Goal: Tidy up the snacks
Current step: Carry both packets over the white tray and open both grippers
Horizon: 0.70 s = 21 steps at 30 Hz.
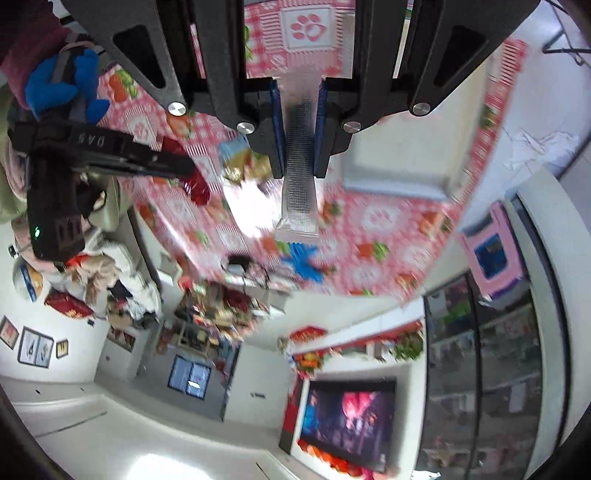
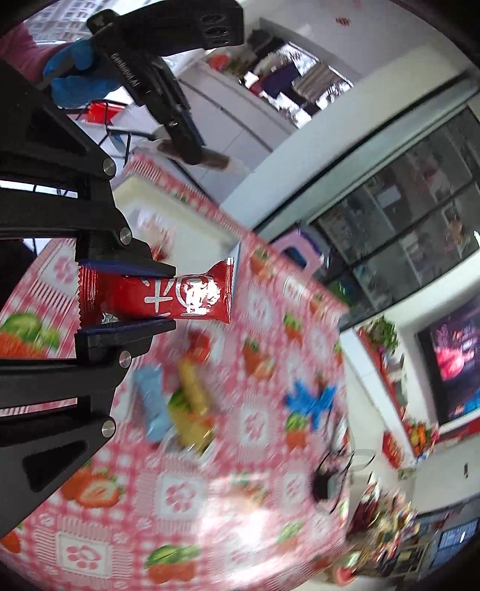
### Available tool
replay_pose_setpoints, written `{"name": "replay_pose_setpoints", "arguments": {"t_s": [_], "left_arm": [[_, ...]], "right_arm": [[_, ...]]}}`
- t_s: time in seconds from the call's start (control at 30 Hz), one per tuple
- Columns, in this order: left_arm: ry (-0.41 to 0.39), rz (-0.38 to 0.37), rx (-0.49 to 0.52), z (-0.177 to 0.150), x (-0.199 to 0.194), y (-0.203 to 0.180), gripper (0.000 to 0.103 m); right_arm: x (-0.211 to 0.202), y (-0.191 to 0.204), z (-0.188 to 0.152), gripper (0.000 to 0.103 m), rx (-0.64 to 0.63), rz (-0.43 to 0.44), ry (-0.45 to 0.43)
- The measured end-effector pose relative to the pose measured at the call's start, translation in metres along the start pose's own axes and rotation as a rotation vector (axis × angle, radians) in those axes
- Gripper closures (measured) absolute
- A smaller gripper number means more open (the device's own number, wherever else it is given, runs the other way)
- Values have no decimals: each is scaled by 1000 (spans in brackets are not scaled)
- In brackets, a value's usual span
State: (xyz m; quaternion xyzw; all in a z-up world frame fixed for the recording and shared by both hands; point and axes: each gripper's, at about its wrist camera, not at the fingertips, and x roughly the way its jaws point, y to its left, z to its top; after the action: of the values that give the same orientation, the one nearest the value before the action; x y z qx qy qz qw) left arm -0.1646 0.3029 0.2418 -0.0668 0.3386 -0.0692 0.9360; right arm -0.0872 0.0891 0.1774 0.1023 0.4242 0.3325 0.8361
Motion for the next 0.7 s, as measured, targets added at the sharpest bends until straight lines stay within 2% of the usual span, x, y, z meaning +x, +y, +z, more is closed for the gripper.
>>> {"name": "replay_pose_setpoints", "arguments": {"t_s": [0.13,0.23,0.4,0.5,0.6,0.7], "left_arm": [[-73,56,-3,23,-29,20,86],[-84,102,-16,27,-31,37,86],[-36,155,-77,15,-8,74,86],[21,178,-118,-3,21,95,86],[73,244,-125,-23,54,110,86],[141,257,-150,-46,87,122,86]], "right_arm": [[7,33,21,80,-57,28,-9],[21,54,32,80,-102,39,6],[63,81,36,80,-159,48,64],[93,86,32,80,-165,49,113],[125,87,25,80,-167,35,164],[154,86,20,80,-176,13,209]]}}
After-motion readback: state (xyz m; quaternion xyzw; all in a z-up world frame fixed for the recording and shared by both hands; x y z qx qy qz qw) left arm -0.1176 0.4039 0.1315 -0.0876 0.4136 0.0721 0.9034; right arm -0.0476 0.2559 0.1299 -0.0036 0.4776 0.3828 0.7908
